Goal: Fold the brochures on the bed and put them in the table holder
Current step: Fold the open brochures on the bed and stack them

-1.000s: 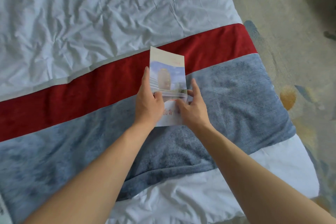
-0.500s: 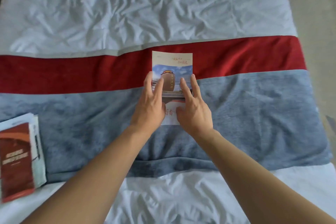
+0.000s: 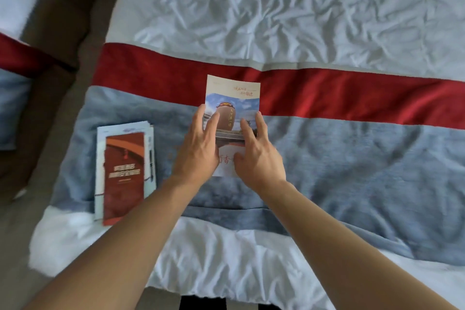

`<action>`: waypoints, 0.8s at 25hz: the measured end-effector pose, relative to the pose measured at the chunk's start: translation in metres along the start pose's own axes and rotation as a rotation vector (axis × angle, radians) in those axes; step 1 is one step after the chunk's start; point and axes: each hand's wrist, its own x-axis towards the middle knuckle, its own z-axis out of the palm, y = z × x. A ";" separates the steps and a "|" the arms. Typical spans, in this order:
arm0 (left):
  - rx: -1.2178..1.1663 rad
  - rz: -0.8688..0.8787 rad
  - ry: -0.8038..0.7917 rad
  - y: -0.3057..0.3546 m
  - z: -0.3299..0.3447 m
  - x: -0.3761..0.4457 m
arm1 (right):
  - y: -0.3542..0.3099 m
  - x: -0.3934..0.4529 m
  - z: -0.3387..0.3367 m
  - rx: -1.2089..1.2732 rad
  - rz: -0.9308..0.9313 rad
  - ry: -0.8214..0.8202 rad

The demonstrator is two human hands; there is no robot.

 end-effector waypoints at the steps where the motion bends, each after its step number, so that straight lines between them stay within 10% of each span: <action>1: 0.001 -0.030 0.011 -0.020 -0.009 -0.006 | -0.019 0.002 0.011 -0.008 -0.020 -0.014; 20: -0.124 -0.131 0.115 -0.213 -0.065 -0.106 | -0.179 -0.025 0.138 -0.121 -0.257 -0.217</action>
